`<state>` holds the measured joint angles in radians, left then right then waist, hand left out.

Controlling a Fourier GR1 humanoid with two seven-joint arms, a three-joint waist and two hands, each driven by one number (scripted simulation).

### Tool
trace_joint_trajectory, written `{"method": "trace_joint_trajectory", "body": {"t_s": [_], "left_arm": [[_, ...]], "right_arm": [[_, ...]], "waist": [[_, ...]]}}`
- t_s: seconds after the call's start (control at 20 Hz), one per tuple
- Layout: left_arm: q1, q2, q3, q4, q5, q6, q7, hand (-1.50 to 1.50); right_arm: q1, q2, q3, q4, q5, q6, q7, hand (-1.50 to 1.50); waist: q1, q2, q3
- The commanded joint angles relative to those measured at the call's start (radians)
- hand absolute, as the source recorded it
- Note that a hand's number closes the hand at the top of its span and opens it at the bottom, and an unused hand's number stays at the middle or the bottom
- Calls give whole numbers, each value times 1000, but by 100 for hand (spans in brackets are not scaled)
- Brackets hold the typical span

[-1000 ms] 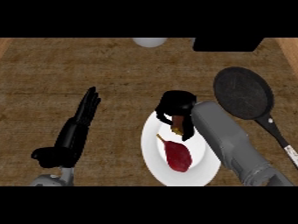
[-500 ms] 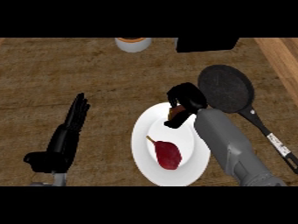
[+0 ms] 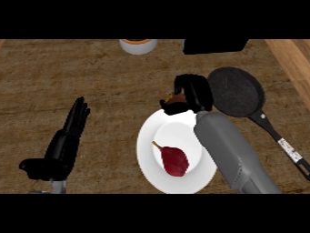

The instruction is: Pick the sweet potato from the plate and place it in the pan

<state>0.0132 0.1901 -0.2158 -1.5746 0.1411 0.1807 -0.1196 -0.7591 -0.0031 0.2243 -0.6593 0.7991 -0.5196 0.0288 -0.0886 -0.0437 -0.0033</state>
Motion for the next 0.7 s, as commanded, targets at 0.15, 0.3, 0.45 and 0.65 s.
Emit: {"method": "trace_joint_trajectory", "body": {"t_s": [0.15, 0.3, 0.45, 0.65], "left_arm": [[34, -7, -19, -5, -13, -16, -39, 0], [2, -15, -20, -40, -11, -10, 4, 0], [5, -18, -13, -3, -11, -37, -40, 0], [-35, -23, -17, 9, -13, -65, -10, 0]], "right_arm": [[185, -23, 3, -371, -5, 2, 222, 150], [299, -94, -21, -553, -21, 34, 282, 150], [414, -176, -42, -698, -6, 44, 295, 150], [398, -226, -104, -625, 74, -57, 242, 150]], "waist": [[18, 17, 1], [45, 28, 3], [64, 37, 3], [83, 42, 3]]}}
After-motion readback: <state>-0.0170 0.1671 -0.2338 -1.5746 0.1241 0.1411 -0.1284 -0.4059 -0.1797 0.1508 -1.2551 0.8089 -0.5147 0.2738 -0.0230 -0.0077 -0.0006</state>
